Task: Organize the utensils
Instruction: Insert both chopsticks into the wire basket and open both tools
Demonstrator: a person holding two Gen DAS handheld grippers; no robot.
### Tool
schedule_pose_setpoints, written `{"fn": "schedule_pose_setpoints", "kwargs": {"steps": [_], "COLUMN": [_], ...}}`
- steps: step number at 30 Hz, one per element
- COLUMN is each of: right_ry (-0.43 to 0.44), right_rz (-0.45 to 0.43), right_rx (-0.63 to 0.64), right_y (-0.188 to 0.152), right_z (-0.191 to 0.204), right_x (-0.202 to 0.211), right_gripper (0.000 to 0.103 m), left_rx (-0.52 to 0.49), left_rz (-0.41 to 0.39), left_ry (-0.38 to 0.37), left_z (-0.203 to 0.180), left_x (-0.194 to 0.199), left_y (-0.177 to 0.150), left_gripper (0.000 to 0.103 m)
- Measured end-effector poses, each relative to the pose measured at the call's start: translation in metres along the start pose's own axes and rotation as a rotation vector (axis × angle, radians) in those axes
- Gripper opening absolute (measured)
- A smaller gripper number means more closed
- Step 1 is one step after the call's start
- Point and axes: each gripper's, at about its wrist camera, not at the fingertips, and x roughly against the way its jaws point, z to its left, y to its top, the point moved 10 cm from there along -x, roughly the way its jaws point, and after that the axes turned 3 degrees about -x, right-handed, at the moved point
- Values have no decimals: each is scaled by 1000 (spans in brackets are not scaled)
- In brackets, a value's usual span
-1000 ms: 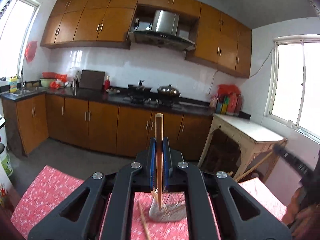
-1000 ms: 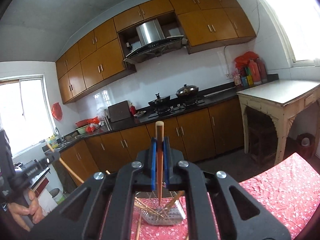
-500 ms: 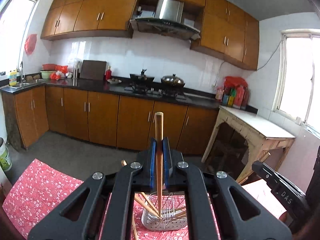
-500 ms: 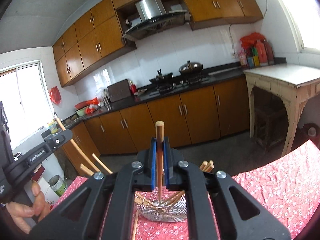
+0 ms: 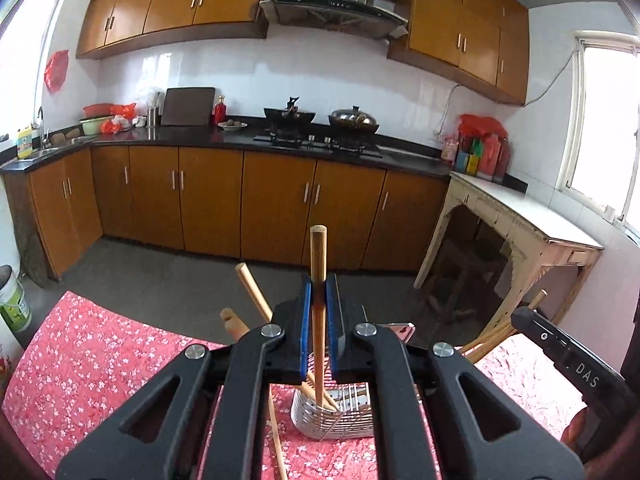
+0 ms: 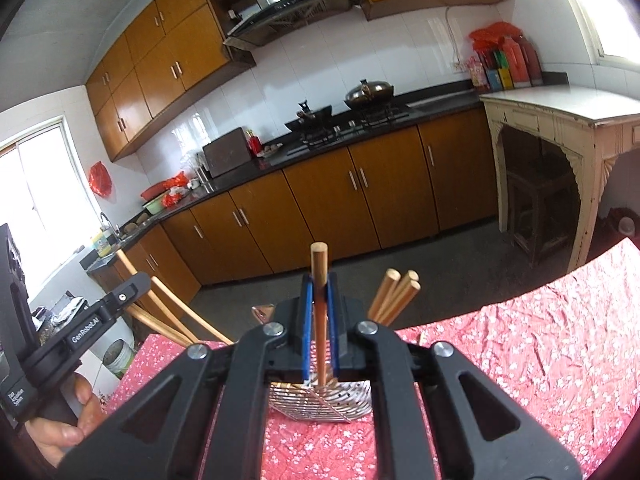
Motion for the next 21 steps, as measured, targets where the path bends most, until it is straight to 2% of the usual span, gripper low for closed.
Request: {"fn": "schedule_pose_setpoints", "kwargs": {"steps": [3, 5, 8, 15, 21], "right_ry": [-31, -43, -62, -93, -120], "right_rz": [-9, -23, -58, -113, -105], "right_rx": [-5, -8, -5, 11, 21], "right_y": [0, 2, 6, 8, -11], "right_z": [-7, -11, -15, -22, -31], "right_x": [2, 7, 20, 54, 76], "right_gripper": [17, 27, 34, 36, 36], "left_rx": [5, 2, 1, 8, 19], "left_rz": [3, -3, -11, -32, -33], "left_ry": [18, 23, 32, 46, 64], "left_z": [6, 6, 8, 11, 20], "left_x": [1, 4, 9, 29, 48], "left_y": [0, 3, 5, 12, 4], "left_gripper": [7, 8, 8, 8, 8]}}
